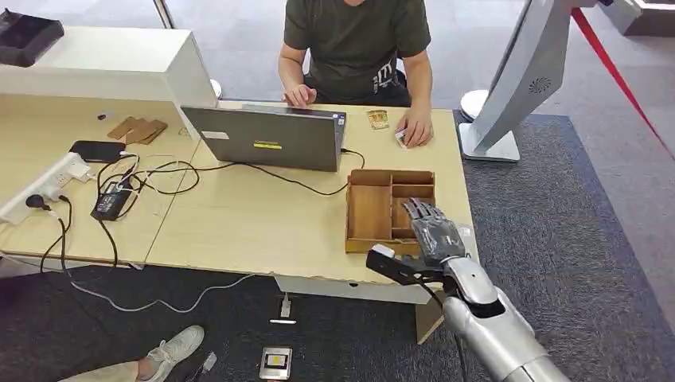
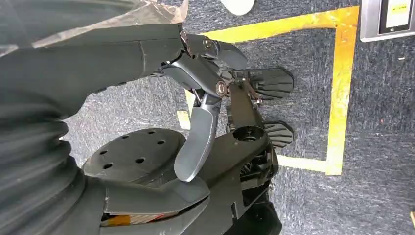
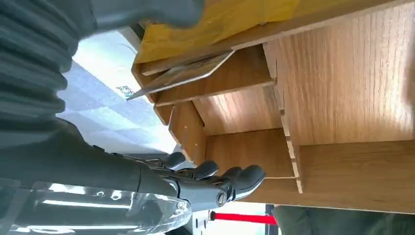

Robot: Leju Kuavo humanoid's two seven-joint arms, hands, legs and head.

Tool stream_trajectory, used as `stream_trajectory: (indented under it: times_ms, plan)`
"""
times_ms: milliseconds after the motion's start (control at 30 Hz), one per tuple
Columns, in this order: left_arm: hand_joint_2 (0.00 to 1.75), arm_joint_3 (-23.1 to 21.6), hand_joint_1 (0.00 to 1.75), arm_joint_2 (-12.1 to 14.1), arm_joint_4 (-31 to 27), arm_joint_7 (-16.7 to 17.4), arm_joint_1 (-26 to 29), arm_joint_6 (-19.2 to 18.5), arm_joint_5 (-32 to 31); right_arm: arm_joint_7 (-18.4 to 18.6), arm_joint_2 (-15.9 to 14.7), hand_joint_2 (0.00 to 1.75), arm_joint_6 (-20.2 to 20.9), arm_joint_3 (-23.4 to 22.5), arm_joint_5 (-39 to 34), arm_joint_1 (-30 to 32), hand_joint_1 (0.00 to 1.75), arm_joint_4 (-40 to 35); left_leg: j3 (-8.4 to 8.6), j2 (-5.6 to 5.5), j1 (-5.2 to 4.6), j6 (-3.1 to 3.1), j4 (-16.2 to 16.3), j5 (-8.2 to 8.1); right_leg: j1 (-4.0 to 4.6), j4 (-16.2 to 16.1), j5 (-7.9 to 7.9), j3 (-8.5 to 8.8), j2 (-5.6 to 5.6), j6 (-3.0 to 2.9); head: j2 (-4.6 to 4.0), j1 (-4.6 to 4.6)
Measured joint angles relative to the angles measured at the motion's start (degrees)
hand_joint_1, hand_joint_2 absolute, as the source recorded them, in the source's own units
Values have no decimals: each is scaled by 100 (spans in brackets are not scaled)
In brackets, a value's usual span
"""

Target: Pass the card to the sensor for recognition and then transmit it.

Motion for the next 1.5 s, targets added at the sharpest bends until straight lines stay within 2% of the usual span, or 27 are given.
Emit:
stream_trajectory:
  times_ms: [33,233,667,833,933,1000,1067,1100,1200,1500]
  plan:
    - [175,0,0,0,0,0,0,0,0,0,0,175,9,0,0,-3,157,0,0,0,0,0,0,0,0,0,0,0,0,0,0,0]
    - [175,0,0,0,0,0,0,0,2,-2,4,175,61,4,-18,-7,164,0,0,0,0,0,0,0,0,0,0,0,0,0,0,0]
    - [175,0,0,0,0,-4,1,0,2,-15,33,175,79,4,-37,-25,164,0,0,0,0,0,0,0,0,0,0,0,0,0,0,0]
    - [175,0,0,0,0,-11,1,0,2,-15,37,175,90,4,-37,-26,175,0,0,0,0,0,0,0,0,0,0,0,0,0,0,0]
    - [175,0,0,0,0,-15,1,0,4,-15,39,175,94,4,-46,-26,169,7,0,0,0,0,0,0,0,0,0,0,0,0,0,0]
    - [175,0,0,0,0,-17,1,0,7,-22,42,175,90,7,-52,-27,175,9,0,0,0,0,0,0,0,0,0,0,0,0,0,0]
    - [175,0,0,0,0,-20,1,0,7,-31,42,175,76,7,-81,-28,169,7,0,0,0,0,0,0,0,0,0,0,0,0,0,0]
    - [175,0,0,0,0,-24,2,0,9,-31,39,175,72,4,-111,-30,175,-2,0,0,0,0,0,0,0,0,0,0,0,0,0,0]
    - [175,0,0,0,0,-35,7,0,13,-22,15,175,59,-13,-179,-53,168,-96,0,0,0,0,0,0,0,0,0,0,0,0,0,0]
    - [175,0,0,0,0,-37,27,0,22,146,-208,175,61,-208,-236,-253,173,-711,2,1,-1,0,2,0,-1,0,1,1,0,1,0,0]
